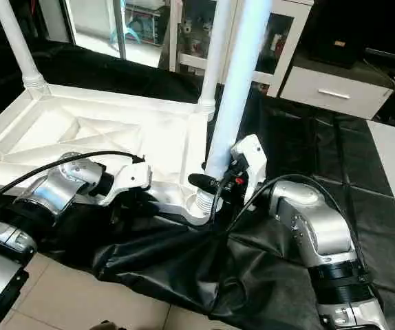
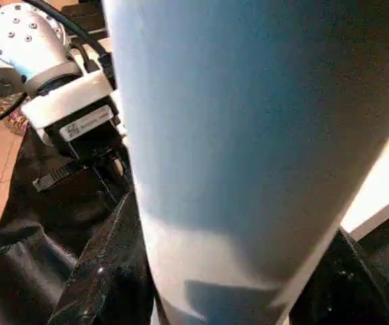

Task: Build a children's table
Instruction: Insert table leg to table base

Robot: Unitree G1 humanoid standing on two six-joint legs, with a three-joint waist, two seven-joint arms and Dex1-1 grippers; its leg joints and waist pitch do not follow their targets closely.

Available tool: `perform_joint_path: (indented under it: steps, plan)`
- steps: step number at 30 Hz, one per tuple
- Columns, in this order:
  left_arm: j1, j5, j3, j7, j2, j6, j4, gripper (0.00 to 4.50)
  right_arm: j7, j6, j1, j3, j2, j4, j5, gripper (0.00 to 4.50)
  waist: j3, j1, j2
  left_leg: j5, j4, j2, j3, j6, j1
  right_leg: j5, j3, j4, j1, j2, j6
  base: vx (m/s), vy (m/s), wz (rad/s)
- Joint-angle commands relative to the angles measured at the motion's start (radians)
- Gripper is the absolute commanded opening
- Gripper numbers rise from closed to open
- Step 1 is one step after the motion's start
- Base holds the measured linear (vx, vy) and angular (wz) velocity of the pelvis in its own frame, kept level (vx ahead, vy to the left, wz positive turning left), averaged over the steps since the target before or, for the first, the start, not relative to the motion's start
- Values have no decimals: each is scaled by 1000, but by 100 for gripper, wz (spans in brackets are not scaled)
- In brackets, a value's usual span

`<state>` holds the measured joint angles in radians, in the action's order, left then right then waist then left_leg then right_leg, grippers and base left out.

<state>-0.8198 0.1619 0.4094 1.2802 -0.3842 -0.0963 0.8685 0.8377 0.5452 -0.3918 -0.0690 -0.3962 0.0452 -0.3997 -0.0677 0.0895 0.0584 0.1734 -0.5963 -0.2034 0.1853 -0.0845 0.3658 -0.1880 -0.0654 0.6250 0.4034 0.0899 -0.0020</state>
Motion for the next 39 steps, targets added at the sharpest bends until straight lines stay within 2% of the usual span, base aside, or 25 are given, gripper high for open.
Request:
perform_joint_path:
  steps: [1, 9, 10, 11, 13, 14, 17, 23, 27, 39]
  plan:
    - [16, 22, 20, 4, -1, 10, 17, 14, -5, -1, -11, 10, -8, -14, -1, 187, 77, 5, -14, 213, 76, -29, -11, -5, -14, -75, 46, -63, -54, 58, -250, 0, 0, 0]
    - [94, -30, 2, 33, 12, 90, -117, 0, -51, -18, -4, -5, 28, -13, 23, 187, 73, 2, -8, 210, 77, -32, -8, 0, -15, -91, 47, -62, -51, 60, -252, 0, 0, 0]
    - [101, -38, -2, 33, 16, 101, -130, 0, -51, -20, -2, -8, 29, -13, 25, 187, 72, 2, -9, 215, 77, -31, -7, 1, -15, -114, 48, -67, -50, 60, -246, 0, 0, 0]
    - [111, -48, -6, 32, 23, 113, -144, 0, -50, -24, 0, -14, 28, -14, 31, 187, 70, 1, -4, 220, 78, -31, -7, 3, -15, -129, 48, -69, -49, 60, -241, 0, 0, 0]
    - [126, -60, -15, 22, 35, 116, -157, 0, -51, -35, 2, -24, 30, -11, 41, 187, 68, 2, -6, 238, 79, -31, -7, 1, -16, -193, 49, -76, -46, 61, -220, 0, 0, 0]
    - [128, -67, -21, 19, 40, 114, -156, 0, -52, -42, 1, -28, 30, -7, 46, 187, 67, 0, -3, 243, 79, -31, -7, 1, -15, -213, 49, -77, -45, 61, -209, 0, 0, 0]
    - [129, -74, -41, -10, 50, 105, -151, 0, -56, -55, 0, -39, 30, 3, 63, 187, 67, 0, 1, 239, 79, -30, -7, 4, -14, -233, 49, -80, -44, 60, -193, 0, 0, 0]
    - [140, -80, -71, -48, 52, 118, -182, 0, -62, -55, 24, -54, 33, 0, 73, 187, 67, 0, -5, 234, 80, -30, -6, 13, -13, -240, 49, -81, -41, 59, -182, 0, 0, 0]
    - [143, -72, -75, -44, 50, 115, -183, 0, -63, -55, 37, -56, 34, 8, 78, 187, 67, -3, -3, 243, 81, -29, -7, 13, -9, -262, 49, -84, -41, 59, -170, 0, 0, 0]
    - [145, -69, -77, -45, 51, 110, -189, 0, -77, -72, 28, -38, 71, 66, 72, 187, 64, -6, -6, 267, 84, -29, -7, 12, -11, -295, 50, -89, -36, 59, -164, 0, 0, 0]
